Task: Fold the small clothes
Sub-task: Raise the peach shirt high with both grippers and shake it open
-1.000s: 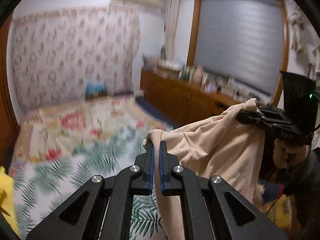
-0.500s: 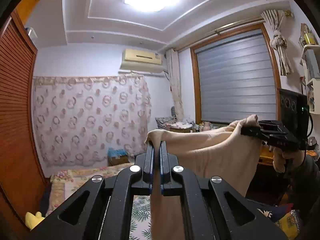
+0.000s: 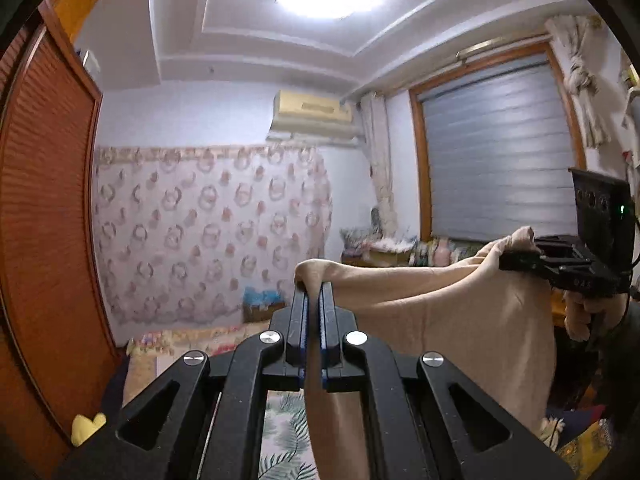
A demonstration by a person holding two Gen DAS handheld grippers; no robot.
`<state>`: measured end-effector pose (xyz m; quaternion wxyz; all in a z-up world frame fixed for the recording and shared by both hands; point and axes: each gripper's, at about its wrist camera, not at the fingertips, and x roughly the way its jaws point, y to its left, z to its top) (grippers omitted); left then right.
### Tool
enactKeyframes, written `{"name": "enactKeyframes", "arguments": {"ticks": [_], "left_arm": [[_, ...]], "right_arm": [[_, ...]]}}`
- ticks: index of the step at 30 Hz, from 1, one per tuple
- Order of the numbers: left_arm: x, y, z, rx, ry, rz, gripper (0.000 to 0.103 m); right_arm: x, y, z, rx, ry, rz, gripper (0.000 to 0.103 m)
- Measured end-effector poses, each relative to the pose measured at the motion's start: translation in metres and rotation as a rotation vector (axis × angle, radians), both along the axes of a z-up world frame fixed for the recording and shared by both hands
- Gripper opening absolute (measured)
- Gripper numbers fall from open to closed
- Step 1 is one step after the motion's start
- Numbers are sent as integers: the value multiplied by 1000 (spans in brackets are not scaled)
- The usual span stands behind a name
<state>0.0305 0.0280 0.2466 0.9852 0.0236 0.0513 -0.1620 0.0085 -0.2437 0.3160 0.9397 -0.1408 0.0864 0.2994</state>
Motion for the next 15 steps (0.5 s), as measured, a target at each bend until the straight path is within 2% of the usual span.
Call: {"name": "enactKeyframes", "arguments": {"ticks": [3, 5, 6, 9, 12, 15], "left_arm": [[54, 2, -47, 23, 117, 20, 5], [92, 3, -86, 29, 203, 35, 5], [120, 6, -116, 27, 260, 46, 5], [175, 5, -172, 46, 367, 78, 5], [218, -3, -208, 64, 443, 93, 5], [237, -8, -229, 74, 478, 105, 5]], "right_arm": [[53, 5, -36, -27, 112, -14, 8], [99, 7, -77, -46, 208, -28, 8], [120, 7, -98, -56, 250, -37, 8], [182, 11, -160, -94, 362, -69, 9], [227, 15, -202, -137, 435, -110, 9], [263, 15, -222, -129, 490, -143, 9]]}}
